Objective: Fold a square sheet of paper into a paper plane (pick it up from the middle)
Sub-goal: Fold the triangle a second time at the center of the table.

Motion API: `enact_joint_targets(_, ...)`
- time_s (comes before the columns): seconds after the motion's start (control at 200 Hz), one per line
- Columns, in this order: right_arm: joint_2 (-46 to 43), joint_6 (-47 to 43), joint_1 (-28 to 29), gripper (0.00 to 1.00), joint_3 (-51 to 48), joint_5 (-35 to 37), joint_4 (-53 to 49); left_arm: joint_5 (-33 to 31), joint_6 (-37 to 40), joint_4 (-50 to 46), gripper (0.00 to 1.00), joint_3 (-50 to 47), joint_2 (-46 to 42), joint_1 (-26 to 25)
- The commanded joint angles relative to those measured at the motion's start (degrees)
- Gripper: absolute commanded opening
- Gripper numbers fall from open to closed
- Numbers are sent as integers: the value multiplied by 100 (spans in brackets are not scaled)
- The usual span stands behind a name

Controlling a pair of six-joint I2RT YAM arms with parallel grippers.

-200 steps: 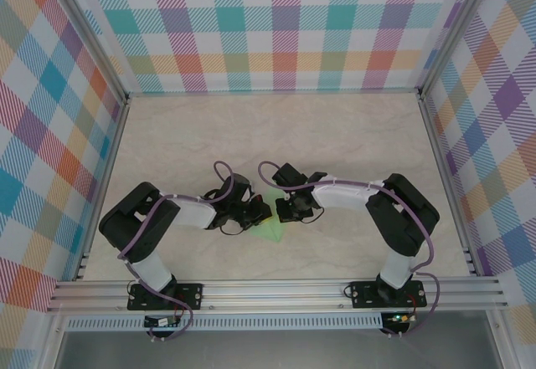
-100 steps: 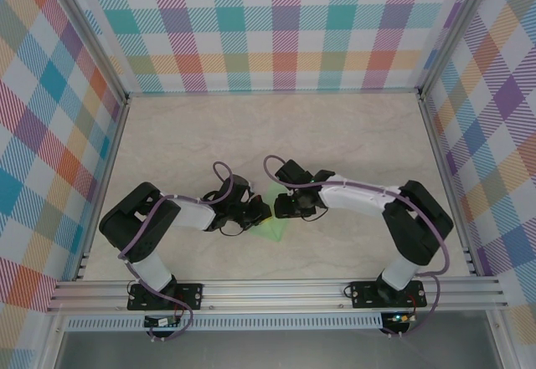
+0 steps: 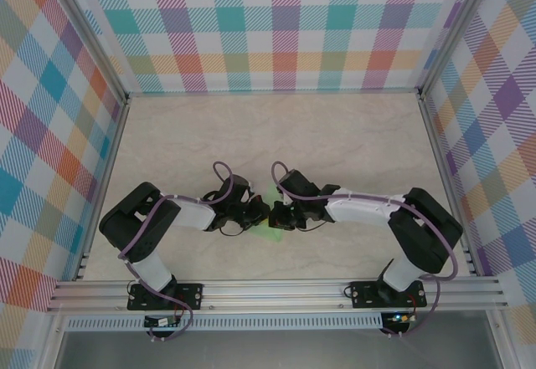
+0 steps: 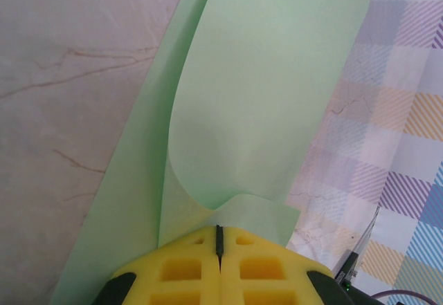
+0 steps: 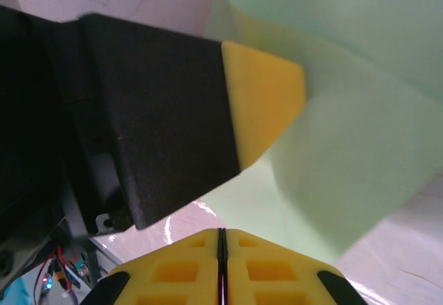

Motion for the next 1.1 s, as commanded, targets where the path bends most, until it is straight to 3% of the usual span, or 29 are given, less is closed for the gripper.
enact_joint_targets(0.0,205,359,65,10,-17,-352,458,-137,72,-301,0,-60,72,11)
enact_joint_targets(1.095,543,793,-173,12,11,8,525,0,116,-249,0,-58,151,-21)
